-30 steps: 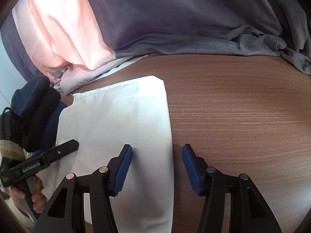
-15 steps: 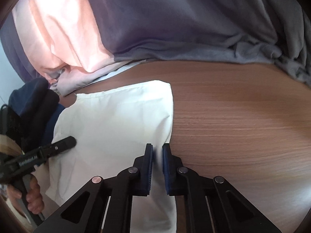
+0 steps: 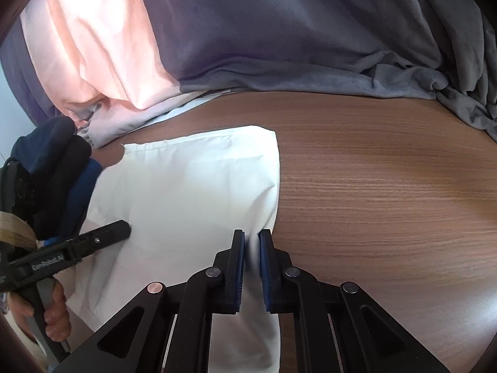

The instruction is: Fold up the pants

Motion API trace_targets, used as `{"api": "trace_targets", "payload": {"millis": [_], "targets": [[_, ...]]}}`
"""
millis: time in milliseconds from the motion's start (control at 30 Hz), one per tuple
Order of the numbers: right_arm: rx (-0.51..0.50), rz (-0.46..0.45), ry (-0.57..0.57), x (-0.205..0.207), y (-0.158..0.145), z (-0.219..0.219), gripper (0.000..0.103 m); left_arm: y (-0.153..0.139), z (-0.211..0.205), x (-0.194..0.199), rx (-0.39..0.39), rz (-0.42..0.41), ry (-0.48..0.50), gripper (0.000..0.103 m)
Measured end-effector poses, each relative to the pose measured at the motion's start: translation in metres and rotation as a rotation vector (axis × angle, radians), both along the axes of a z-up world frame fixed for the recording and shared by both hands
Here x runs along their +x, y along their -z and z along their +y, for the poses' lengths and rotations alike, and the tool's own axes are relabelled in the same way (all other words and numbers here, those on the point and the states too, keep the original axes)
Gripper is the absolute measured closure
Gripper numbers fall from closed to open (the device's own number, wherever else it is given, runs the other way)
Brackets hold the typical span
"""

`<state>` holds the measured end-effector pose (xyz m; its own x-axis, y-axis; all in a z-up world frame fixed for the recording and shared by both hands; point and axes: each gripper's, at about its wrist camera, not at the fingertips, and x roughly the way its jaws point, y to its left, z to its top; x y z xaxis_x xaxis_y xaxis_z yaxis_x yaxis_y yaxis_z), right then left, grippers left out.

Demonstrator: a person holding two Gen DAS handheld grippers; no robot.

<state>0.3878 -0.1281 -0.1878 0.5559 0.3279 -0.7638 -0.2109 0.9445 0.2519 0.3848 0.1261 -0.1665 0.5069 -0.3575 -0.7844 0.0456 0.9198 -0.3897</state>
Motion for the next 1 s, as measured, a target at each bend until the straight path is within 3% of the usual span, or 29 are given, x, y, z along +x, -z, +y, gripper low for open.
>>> {"api": "trace_targets", "payload": {"millis": [233,467,700,1000], "targets": [[-0.029,-0.048,0.019,-0.010,-0.015,0.004,0.093,-0.014,-0.011,-0.008,0.018,-0.069,0.040,0.085],[-0.049,-0.117,0.027,-0.029,-0.043,0.000,0.093,-0.037,-0.019,-0.019,0.013,-0.118,0.050,0.086],[-0.030,-0.215,0.030,-0.061,-0.081,-0.007,0.093,-0.083,-0.022,-0.046,0.017,-0.221,0.047,0.086],[0.010,-0.349,-0.013,-0.095,-0.130,0.007,0.093,-0.143,-0.013,-0.086,0.106,-0.367,0.005,0.086]]}}
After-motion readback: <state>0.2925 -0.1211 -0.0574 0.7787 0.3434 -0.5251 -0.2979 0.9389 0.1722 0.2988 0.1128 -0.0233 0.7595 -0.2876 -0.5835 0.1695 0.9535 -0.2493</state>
